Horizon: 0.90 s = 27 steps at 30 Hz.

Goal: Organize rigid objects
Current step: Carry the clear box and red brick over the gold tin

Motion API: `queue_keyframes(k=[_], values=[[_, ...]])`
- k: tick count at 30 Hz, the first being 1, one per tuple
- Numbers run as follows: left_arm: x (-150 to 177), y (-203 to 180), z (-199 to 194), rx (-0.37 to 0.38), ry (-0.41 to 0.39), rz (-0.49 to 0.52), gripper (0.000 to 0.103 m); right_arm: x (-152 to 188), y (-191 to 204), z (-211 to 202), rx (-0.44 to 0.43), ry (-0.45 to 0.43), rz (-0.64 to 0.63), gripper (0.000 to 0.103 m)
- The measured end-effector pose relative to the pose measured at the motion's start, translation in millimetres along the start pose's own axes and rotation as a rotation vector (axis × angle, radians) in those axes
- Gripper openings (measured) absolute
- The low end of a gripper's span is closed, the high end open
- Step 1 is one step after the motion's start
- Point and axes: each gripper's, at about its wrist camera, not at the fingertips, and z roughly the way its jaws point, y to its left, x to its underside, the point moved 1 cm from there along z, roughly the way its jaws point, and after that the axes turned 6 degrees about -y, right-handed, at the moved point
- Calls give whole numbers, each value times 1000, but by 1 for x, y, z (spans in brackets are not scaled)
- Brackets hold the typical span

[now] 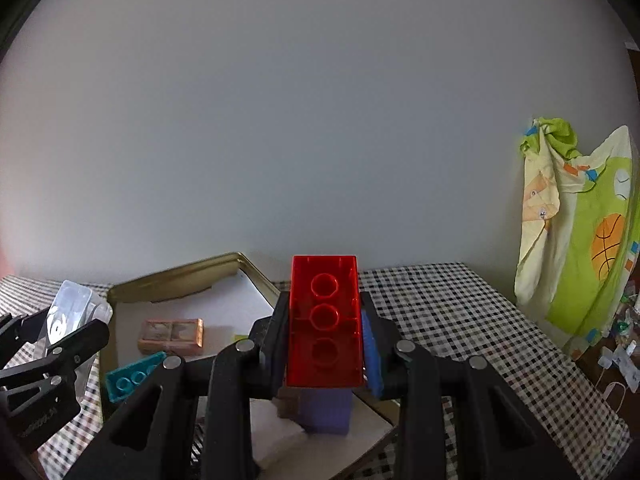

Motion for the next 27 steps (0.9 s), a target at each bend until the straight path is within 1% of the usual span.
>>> queue_keyframes(k=[2, 8, 11, 16, 22, 27], values=[[1, -4, -1, 8, 3, 11, 53, -5, 3, -2, 0, 13, -7, 34], [8, -22, 7, 27, 23, 34, 53, 3, 4, 5, -14, 62, 5, 34], [12, -28, 13, 24, 42, 39, 53, 7, -4, 16, -23, 78, 2, 34], [13, -28, 18, 17, 55, 47, 53, 12, -6, 25, -33, 97, -12, 34], [12, -28, 24, 16, 66, 49, 53, 15, -8, 33, -51, 138, 2, 34], [12, -31, 31, 1, 73, 72, 53, 16, -6, 35, -53, 150, -6, 34]])
